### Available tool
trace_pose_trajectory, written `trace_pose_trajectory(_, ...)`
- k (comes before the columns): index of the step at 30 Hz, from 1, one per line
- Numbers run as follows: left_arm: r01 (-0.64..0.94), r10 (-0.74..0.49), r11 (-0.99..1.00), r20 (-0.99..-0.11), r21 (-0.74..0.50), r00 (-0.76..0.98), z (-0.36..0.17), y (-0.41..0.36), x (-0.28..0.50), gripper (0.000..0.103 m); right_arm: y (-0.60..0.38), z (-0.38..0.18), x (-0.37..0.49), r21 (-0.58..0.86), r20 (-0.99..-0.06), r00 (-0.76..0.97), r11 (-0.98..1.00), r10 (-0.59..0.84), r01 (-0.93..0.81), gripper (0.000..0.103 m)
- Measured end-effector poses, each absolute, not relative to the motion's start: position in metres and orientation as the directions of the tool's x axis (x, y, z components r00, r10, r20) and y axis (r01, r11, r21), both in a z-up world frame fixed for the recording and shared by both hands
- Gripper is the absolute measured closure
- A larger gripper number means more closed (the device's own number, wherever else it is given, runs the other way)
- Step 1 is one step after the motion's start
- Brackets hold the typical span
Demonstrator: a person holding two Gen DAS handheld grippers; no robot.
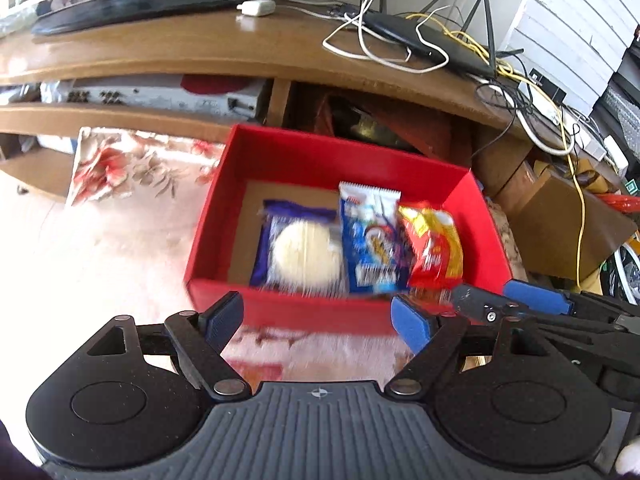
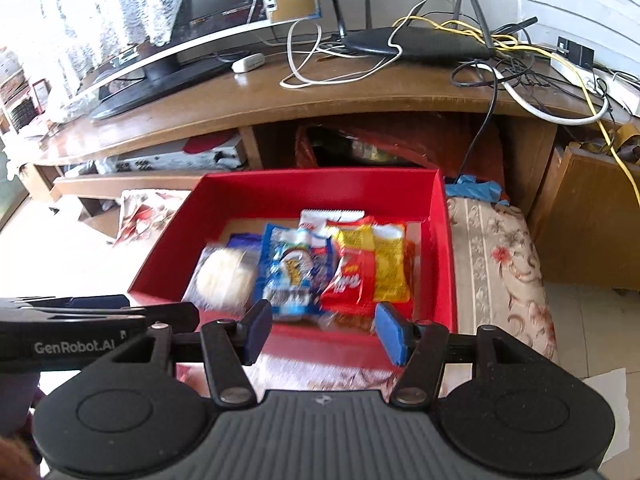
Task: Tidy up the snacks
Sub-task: 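Move both tools back toward the remaining snacks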
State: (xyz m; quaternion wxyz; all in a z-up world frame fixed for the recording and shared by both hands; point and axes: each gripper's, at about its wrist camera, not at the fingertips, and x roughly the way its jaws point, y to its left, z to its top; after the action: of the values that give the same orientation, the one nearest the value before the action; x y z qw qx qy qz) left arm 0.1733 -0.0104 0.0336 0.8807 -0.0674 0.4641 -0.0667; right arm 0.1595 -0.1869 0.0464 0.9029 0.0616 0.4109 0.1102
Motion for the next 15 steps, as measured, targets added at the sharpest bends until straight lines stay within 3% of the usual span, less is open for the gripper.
trace_pose_trajectory(15, -0.006, -0.102, 0.993, -0.888, -0.117, 0.449, -0.005, 0.009, 0.152, 0.017, -0.194, 0.031, 0.129, 0.228, -0.770, 0.580, 0.964, 0.266, -0.139, 0.048)
